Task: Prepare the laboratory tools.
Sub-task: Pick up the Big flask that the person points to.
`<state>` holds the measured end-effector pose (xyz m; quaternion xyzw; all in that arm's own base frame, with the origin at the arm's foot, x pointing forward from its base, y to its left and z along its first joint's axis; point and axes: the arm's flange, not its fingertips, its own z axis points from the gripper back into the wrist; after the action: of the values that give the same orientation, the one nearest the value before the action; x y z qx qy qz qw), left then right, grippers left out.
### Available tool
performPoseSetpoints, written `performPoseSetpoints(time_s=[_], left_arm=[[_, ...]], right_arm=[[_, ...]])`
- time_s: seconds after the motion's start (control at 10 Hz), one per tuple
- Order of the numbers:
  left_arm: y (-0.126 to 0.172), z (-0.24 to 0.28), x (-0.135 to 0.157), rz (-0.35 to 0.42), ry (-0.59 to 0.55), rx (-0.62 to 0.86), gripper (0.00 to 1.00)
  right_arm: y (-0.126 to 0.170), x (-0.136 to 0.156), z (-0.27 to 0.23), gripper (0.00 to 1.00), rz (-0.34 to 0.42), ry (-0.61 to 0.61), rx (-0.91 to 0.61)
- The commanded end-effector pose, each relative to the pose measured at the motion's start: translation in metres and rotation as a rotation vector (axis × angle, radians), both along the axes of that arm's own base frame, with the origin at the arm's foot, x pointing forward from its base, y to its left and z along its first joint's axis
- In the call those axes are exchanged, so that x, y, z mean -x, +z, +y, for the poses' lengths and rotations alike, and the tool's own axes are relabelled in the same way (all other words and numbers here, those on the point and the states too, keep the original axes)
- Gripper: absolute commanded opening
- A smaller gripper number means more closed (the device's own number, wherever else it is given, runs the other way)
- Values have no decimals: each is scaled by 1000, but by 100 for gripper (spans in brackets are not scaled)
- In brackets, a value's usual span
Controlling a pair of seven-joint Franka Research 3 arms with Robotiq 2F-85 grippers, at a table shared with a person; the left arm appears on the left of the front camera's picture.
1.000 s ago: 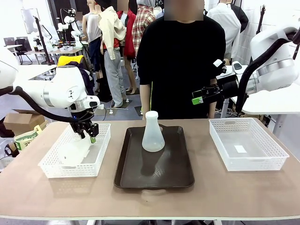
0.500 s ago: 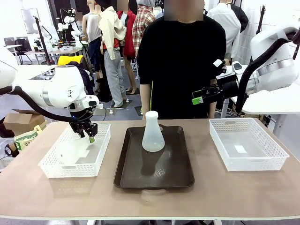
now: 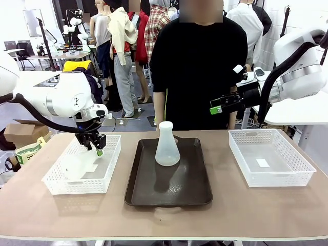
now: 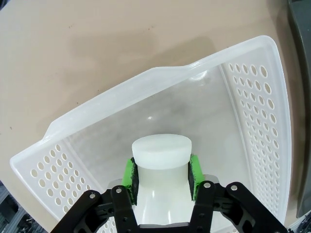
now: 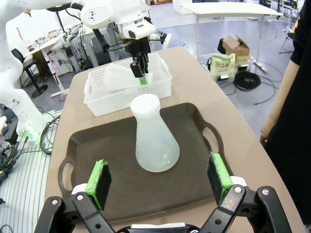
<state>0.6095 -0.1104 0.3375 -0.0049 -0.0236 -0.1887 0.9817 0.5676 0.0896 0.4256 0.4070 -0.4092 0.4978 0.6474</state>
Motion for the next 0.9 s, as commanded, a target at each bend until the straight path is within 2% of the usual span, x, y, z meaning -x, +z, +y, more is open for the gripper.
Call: performPoseSetpoints(time_s=[0.0,0.1,0.8], left_arm=[[-11,5,-2,32,39,-46,0],[0,0,0,0,0,0,0],[0,0,0,0,0,0,0]], right_arm=[[0,0,0,100,6,1,3],[0,0,0,100,6,1,3],[0,0,0,100,6,1,3]])
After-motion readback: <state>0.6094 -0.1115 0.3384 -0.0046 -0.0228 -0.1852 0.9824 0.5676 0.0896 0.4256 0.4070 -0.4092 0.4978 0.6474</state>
